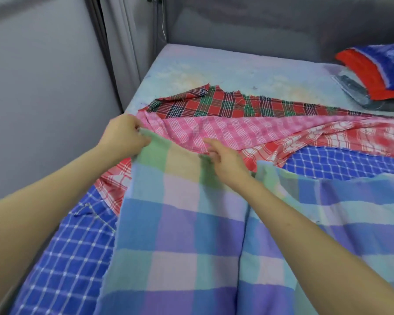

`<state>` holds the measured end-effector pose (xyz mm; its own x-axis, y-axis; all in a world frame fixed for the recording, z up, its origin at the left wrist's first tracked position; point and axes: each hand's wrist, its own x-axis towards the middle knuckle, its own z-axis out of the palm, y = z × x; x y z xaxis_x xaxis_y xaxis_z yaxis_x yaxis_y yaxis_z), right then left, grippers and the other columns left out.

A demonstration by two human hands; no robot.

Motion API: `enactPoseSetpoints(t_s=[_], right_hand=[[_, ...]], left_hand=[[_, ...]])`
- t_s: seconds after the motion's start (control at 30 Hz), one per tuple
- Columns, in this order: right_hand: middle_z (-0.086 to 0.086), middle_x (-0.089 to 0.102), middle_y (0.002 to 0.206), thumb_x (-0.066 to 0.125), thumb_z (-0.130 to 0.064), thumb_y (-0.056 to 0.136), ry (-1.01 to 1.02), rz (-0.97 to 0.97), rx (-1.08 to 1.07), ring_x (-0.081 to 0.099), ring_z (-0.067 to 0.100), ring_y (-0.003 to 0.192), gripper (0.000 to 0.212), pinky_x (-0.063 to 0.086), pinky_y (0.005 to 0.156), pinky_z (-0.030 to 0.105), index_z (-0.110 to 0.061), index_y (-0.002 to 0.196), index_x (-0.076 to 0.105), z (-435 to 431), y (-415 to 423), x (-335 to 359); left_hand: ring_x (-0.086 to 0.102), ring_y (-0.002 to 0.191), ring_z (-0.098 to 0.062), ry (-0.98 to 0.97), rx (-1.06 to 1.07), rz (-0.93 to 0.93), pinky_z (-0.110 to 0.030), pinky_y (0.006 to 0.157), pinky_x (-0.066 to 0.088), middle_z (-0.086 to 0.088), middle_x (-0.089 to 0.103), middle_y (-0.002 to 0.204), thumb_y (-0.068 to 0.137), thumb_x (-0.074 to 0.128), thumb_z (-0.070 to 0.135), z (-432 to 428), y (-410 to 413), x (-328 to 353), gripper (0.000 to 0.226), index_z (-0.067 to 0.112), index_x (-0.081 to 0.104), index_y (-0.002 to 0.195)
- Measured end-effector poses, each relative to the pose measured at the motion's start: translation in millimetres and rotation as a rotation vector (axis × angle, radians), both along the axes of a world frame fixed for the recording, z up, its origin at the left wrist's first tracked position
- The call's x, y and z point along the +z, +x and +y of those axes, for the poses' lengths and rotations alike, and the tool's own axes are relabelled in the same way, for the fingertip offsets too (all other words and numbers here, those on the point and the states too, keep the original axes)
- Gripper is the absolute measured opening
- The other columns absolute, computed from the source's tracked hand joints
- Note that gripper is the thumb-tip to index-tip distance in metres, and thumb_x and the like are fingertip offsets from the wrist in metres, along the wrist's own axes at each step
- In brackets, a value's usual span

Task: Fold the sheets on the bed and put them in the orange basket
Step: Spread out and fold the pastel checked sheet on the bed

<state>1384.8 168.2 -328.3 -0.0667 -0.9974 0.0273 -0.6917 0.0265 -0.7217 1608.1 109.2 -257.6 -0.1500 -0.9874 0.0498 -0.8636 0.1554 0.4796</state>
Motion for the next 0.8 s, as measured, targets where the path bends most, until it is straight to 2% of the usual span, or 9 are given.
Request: enactPoseSetpoints(t_s=[0.07,0.13,0.23,0.33,0.47,0.6,0.67,0.73,0.8], right_hand=[[0.007,0.054,0.136,0.038,-0.007,0.097,0.041,0.05,-0.005,0.051,0.027,0.122,0.048,0.041,0.098,0.034,-0.026,0.142,0.041,-1.3,3.1,-7.7],[0.008,0.054,0.135,0.04,-0.005,0.094,0.068,0.129,-0.043,0.051,0.028,0.121,0.053,0.038,0.095,0.032,-0.026,0.143,0.039,6.2,-4.2,-19.5],[0.008,0.05,0.138,0.044,-0.006,0.093,0.165,0.334,-0.031,0.048,0.029,0.122,0.053,0.038,0.094,0.033,-0.022,0.143,0.037,29.0,-20.6,-49.9],[0.003,0.028,0.153,0.042,-0.023,0.097,0.342,0.666,-0.007,0.029,0.028,0.137,0.052,0.03,0.109,0.043,-0.027,0.147,0.028,49.0,-35.2,-90.3],[0.0,0.014,0.157,0.039,-0.041,0.097,0.44,0.794,0.026,0.011,0.029,0.144,0.055,0.012,0.113,0.055,-0.034,0.148,0.02,54.1,-39.9,-129.5],[-0.002,0.003,0.159,0.042,-0.05,0.094,0.523,0.72,0.035,0.0,0.026,0.146,0.059,0.019,0.111,0.057,-0.04,0.147,0.019,51.6,-43.2,-166.8],[-0.003,0.001,0.16,0.042,-0.051,0.093,0.523,0.708,0.027,-0.002,0.025,0.146,0.059,0.021,0.111,0.057,-0.042,0.147,0.018,51.5,-47.3,-177.4],[-0.003,0.002,0.16,0.042,-0.053,0.093,0.533,0.718,0.036,-0.001,0.026,0.146,0.06,0.022,0.11,0.058,-0.042,0.147,0.018,48.8,-48.6,-183.0],[-0.002,0.003,0.159,0.042,-0.054,0.093,0.559,0.731,0.041,0.0,0.027,0.146,0.061,0.023,0.109,0.058,-0.041,0.147,0.018,45.7,-49.2,-184.5]], left_hand=[[0.054,0.072,-0.038,0.031,0.102,-0.049,-0.034,0.061,0.037,-0.03,0.056,0.074,0.067,0.042,0.028,-10.7,13.3,-19.0,0.042,-0.01,0.06,0.071],[0.059,0.083,-0.045,0.066,0.157,-0.049,-0.039,0.07,0.044,-0.035,0.059,0.083,0.076,0.044,0.019,-20.0,22.4,-44.3,0.032,-0.007,0.06,0.069],[0.059,0.091,-0.042,0.112,0.209,-0.017,-0.038,0.079,0.045,-0.03,0.064,0.094,0.084,0.05,0.012,-29.1,29.1,-84.7,0.026,-0.006,0.069,0.088],[0.06,0.099,-0.039,0.146,0.349,0.093,-0.037,0.085,0.046,-0.025,0.065,0.107,0.087,0.056,0.006,-31.2,31.5,-130.2,0.022,-0.001,0.069,0.103],[0.063,0.061,-0.017,0.59,0.448,0.54,-0.025,0.056,0.051,-0.012,0.065,0.095,0.082,0.071,0.015,-16.1,36.6,-168.5,0.018,0.004,0.064,0.095],[0.066,0.056,-0.011,0.782,0.309,0.583,-0.019,0.048,0.052,0.002,0.072,0.068,0.077,0.073,0.011,-0.2,40.4,-191.3,0.014,0.008,0.065,0.089],[0.068,0.055,-0.01,0.821,0.312,0.703,-0.02,0.048,0.054,0.002,0.073,0.069,0.064,0.082,0.019,3.2,43.2,-187.9,0.029,0.007,0.069,0.087],[0.071,0.067,-0.013,0.909,0.217,0.841,-0.024,0.056,0.057,-0.003,0.075,0.083,0.031,0.094,0.035,7.7,51.3,-180.5,0.059,0.008,0.074,0.08],[0.071,0.08,-0.017,0.985,0.12,0.807,-0.028,0.064,0.059,-0.004,0.074,0.092,0.023,0.095,0.034,16.8,56.0,-176.2,0.074,0.01,0.073,0.09]])
